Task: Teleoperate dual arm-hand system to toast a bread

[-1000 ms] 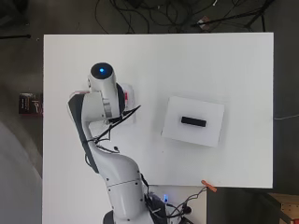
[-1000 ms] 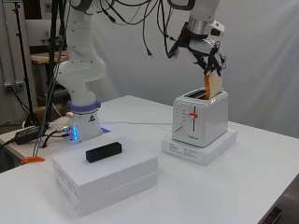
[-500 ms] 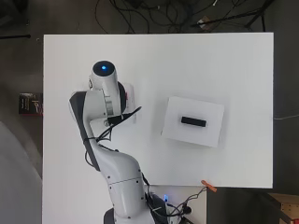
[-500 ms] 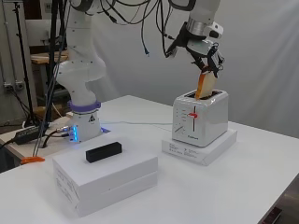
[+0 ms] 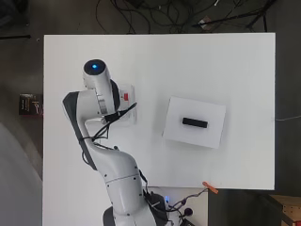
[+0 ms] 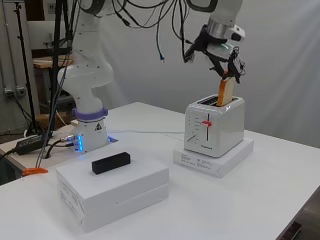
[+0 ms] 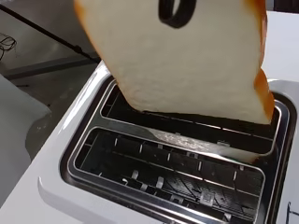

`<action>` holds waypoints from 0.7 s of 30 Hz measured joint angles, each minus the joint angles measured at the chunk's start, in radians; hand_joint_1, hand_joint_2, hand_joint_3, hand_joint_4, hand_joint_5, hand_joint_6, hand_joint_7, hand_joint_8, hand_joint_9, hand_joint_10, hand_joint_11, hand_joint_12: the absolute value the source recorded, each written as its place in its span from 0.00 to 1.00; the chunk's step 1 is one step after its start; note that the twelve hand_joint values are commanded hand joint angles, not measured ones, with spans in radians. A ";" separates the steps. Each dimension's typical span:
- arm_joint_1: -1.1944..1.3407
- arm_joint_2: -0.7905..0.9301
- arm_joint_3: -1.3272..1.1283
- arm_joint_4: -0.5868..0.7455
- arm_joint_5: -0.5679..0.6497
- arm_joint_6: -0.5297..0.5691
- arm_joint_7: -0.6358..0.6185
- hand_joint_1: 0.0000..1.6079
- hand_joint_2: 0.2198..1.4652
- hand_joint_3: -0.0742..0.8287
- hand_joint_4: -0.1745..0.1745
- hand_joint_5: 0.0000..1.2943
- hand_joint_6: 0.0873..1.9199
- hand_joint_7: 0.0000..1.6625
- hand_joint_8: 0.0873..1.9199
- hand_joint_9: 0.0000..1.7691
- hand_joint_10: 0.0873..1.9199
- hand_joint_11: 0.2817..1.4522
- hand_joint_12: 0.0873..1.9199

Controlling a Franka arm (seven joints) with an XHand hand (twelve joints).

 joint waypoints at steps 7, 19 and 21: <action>0.005 0.049 0.003 0.014 0.040 0.001 -0.014 0.65 0.77 0.08 0.17 0.53 0.47 0.62 0.31 0.73 0.00 0.44 0.00; 0.018 -0.026 -0.020 -0.022 0.000 0.108 0.101 0.02 0.61 0.10 0.61 0.20 0.00 0.17 0.00 0.19 0.00 0.07 0.00; 0.012 -0.067 -0.050 -0.119 -0.004 0.182 0.120 0.02 0.62 0.11 0.61 0.21 0.00 0.17 0.00 0.19 0.00 0.07 0.00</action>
